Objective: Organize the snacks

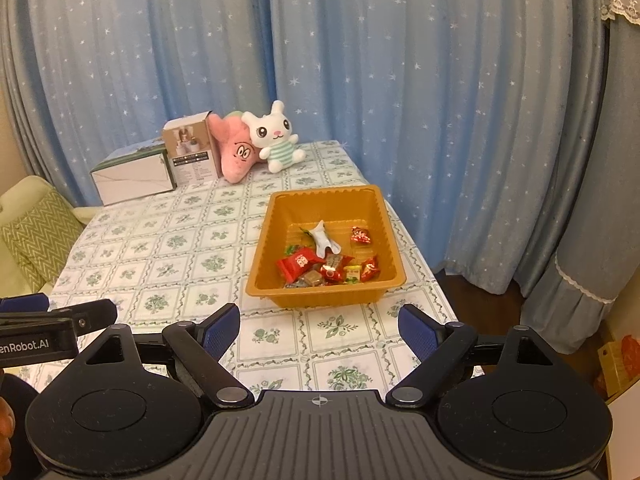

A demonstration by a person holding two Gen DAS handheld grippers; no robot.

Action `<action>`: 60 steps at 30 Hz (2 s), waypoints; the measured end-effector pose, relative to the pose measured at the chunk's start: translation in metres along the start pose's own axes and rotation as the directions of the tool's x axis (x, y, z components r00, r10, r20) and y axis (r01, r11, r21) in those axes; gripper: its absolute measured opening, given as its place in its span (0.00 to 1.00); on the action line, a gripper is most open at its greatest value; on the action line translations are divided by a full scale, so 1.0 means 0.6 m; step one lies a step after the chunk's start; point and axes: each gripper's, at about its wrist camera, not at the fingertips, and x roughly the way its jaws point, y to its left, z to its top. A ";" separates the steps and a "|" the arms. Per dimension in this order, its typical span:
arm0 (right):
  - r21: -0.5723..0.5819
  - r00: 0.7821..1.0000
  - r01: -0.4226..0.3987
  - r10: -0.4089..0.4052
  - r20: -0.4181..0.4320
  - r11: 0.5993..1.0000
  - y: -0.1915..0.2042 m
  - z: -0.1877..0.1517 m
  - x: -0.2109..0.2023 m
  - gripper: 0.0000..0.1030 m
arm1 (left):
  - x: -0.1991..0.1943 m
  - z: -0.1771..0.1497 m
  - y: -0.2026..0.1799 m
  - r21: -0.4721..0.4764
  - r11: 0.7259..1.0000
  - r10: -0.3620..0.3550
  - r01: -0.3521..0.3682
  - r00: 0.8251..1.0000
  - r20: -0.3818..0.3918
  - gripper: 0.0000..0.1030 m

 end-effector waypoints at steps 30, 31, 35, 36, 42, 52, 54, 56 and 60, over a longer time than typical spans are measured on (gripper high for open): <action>-0.023 1.000 -0.022 0.022 0.001 1.000 0.019 -0.013 -0.009 0.83 | -0.011 -0.011 -0.002 0.017 1.000 0.004 -0.004 1.000 0.008 1.00; -0.024 1.000 -0.022 0.022 0.001 0.999 0.019 -0.013 -0.009 0.83 | -0.011 -0.011 -0.002 0.018 1.000 0.003 -0.003 1.000 0.008 1.00; -0.023 1.000 -0.022 0.022 -0.001 1.000 0.018 -0.015 -0.008 0.83 | -0.011 -0.013 -0.005 0.020 1.000 0.005 -0.005 1.000 0.006 1.00; -0.022 1.000 -0.021 0.021 -0.001 1.000 0.017 -0.016 -0.008 0.83 | -0.011 -0.013 -0.005 0.020 1.000 0.004 -0.004 1.000 0.006 1.00; -0.017 1.000 -0.018 0.018 -0.001 1.000 0.016 -0.018 -0.008 0.83 | -0.011 -0.015 -0.006 0.020 1.000 0.002 -0.002 1.000 0.006 1.00; -0.018 1.000 -0.018 0.018 -0.003 1.000 0.015 -0.018 -0.008 0.83 | -0.011 -0.014 -0.008 0.024 1.000 0.004 -0.004 1.000 0.008 1.00; -0.018 1.000 -0.019 0.019 -0.003 1.000 0.015 -0.019 -0.008 0.83 | -0.012 -0.015 -0.009 0.023 1.000 0.001 -0.001 1.000 0.007 1.00; -0.018 1.000 -0.018 0.018 -0.003 1.000 0.015 -0.019 -0.007 0.83 | -0.012 -0.015 -0.008 0.023 1.000 0.002 -0.002 1.000 0.007 1.00; -0.018 1.000 -0.018 0.018 -0.006 1.000 0.015 -0.020 -0.007 0.83 | -0.012 -0.014 -0.008 0.021 1.000 0.000 0.000 1.000 0.006 1.00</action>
